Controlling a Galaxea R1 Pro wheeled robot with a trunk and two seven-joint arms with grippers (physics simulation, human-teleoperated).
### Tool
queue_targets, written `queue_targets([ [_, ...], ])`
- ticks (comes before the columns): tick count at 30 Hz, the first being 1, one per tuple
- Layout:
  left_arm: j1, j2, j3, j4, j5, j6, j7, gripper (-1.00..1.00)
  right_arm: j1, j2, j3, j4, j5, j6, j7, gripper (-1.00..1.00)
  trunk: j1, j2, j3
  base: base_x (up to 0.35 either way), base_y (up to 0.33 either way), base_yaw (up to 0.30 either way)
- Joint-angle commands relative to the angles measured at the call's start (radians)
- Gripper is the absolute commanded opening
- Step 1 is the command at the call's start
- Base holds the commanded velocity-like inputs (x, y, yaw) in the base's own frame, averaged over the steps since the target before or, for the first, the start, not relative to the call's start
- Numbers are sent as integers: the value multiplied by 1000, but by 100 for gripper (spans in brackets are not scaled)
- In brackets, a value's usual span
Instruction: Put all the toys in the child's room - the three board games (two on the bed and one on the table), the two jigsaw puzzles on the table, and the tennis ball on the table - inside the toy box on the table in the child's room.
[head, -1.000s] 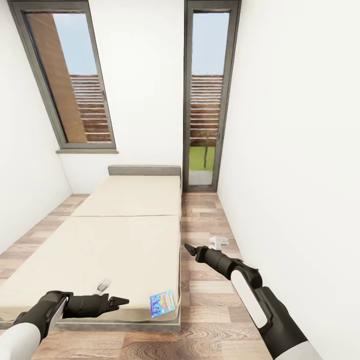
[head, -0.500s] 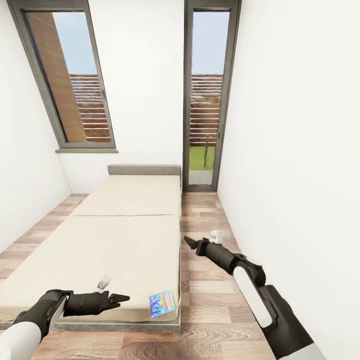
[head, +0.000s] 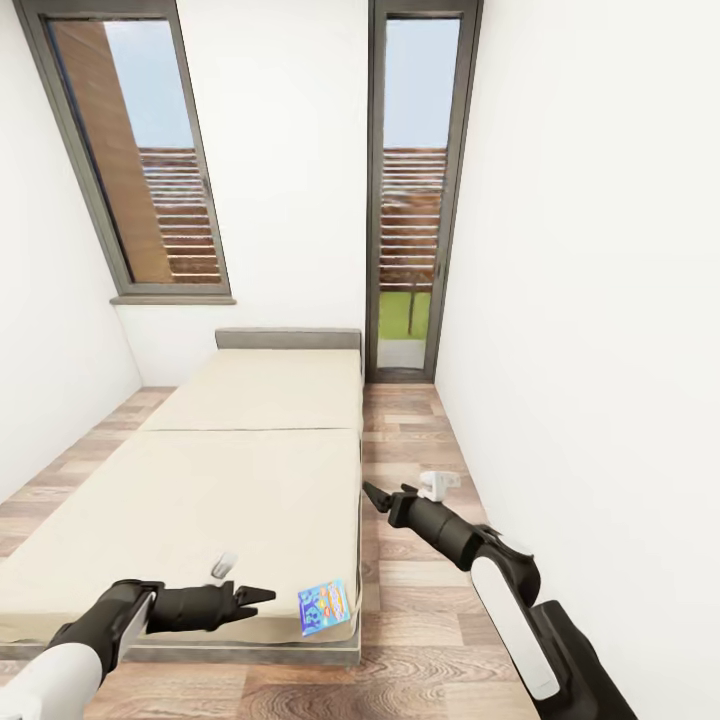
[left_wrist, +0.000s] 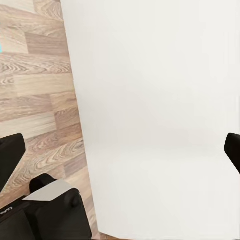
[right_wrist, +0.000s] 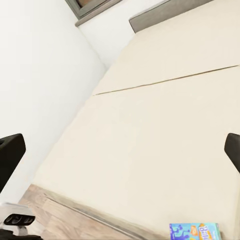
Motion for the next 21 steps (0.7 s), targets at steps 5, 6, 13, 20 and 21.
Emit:
queue_targets([
  [5,-1,-35,19,0,-7,34,1,100,1,-4,-2,-3,-6,4,0,100,20,-37,-17,0,0,0],
  [6,-1,-46,23,0,-7,36,13,100,1,-6,-3,-4,-8,5,0,100,23,-44,-20,0,0,0],
  [13,-1,-55,46,0,-5,41,66,100,1,-11,-3,-5,-11,5,0,100,50,-93,-42,-77,0,0],
  [20,-1,-56,63,0,-5,46,70,100,1,-14,-5,-12,-13,3,1,100,77,-142,-64,-88,0,0],
  [21,-1,-56,64,0,-5,46,70,100,1,-14,-5,-12,-13,3,1,100,81,-149,-67,-19,0,0],
])
